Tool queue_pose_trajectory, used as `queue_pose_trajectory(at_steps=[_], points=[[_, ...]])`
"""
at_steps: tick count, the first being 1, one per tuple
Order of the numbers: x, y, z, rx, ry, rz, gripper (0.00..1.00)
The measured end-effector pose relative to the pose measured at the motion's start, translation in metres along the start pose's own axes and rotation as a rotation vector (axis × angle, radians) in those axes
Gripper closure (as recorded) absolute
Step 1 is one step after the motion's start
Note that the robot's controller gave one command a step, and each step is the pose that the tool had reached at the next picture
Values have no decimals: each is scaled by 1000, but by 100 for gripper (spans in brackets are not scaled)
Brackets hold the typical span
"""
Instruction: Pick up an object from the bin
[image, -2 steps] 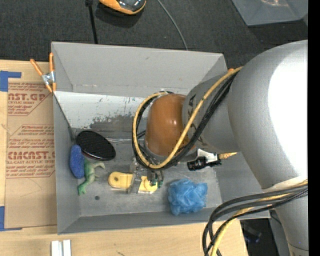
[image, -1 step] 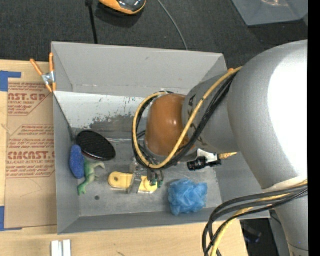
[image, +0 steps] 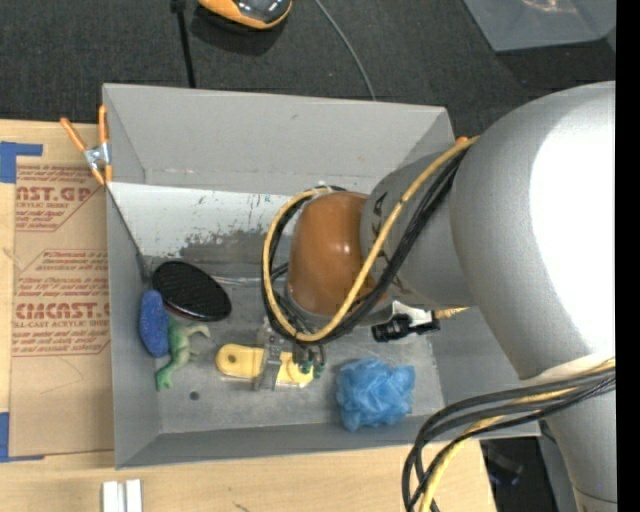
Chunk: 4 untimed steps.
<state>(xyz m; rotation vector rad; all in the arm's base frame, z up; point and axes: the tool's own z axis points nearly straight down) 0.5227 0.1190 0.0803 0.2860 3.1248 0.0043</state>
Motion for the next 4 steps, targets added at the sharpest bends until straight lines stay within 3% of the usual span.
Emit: queue_pose_trajectory(at_steps=[1, 2, 4], points=[[1, 1, 2, 0, 0, -3, 100], [-15, 11, 8, -5, -8, -566, 100], [-21, 6, 6, -5, -8, -580, 100]])
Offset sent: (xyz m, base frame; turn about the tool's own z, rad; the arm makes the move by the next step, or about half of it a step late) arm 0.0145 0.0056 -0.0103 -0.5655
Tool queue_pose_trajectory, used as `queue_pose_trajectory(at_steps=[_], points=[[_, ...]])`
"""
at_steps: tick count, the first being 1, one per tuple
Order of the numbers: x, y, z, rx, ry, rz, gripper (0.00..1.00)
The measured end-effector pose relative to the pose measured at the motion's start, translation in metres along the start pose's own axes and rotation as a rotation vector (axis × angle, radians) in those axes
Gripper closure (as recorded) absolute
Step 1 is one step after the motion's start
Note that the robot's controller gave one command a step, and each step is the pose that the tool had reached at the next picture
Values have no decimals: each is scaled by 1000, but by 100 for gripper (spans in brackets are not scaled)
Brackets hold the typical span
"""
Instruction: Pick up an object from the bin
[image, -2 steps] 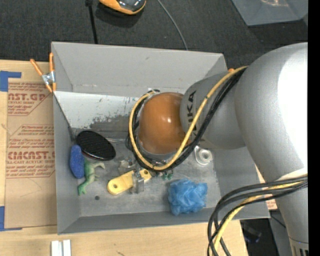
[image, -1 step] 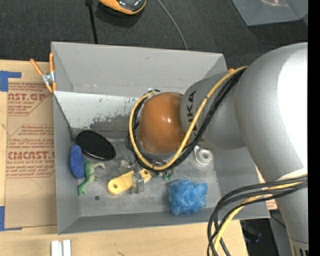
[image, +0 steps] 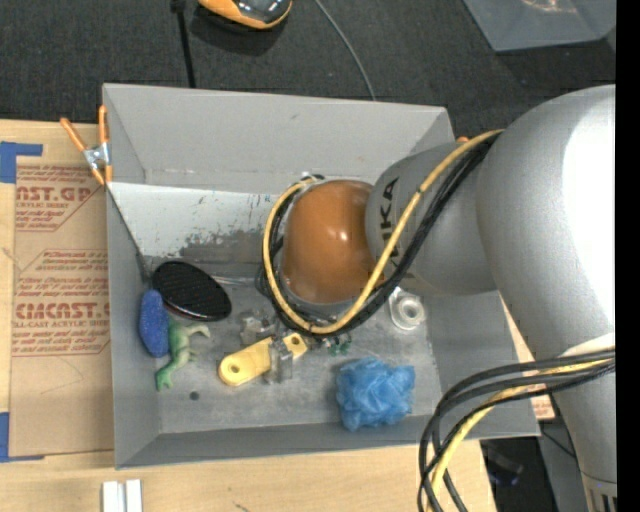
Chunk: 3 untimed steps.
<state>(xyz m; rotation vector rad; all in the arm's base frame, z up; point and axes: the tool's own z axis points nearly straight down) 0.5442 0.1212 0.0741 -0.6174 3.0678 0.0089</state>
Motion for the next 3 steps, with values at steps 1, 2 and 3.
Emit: queue_pose_trajectory(at_steps=[1, 2, 3], points=[[-5, -10, -16, 0, 1, 5, 100], [0, -8, -67, -1, 6, 15, 100], [-9, -9, -129, 0, 1, 10, 100]])
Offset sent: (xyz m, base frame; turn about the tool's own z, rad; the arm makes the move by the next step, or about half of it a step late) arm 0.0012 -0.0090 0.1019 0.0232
